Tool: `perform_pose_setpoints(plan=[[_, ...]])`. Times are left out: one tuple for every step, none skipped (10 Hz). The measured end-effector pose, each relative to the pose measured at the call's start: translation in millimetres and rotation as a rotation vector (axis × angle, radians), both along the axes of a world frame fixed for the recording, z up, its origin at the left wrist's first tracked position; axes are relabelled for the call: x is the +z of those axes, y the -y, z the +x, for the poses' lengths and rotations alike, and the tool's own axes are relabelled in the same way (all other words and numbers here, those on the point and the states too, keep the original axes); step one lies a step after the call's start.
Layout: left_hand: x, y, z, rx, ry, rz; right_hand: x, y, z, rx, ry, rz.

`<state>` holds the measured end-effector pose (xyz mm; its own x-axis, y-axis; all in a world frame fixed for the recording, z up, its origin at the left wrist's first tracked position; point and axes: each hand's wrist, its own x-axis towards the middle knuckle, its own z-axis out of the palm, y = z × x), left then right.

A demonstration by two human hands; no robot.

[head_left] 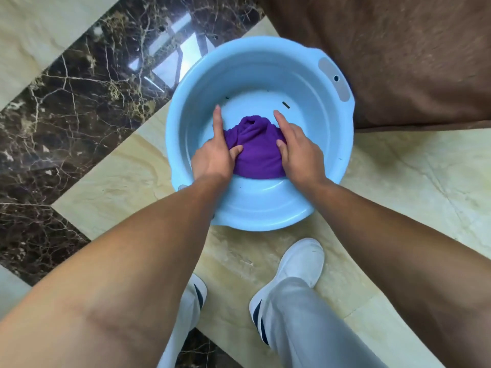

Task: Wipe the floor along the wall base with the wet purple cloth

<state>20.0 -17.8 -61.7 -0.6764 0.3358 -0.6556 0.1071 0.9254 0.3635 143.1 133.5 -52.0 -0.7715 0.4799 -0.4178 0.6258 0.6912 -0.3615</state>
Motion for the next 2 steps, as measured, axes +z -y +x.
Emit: perform_pose_setpoints(plan=[[17.5, -4.0, 0.5, 0.076, 0.109, -0.120, 13.4, 6.2, -4.8, 0.002, 0.149, 0.021], [80.2, -10.6, -12.3, -0.024, 0.149, -0.157, 77.9, 4.0, -20.8, -0.020, 0.173, 0.073]])
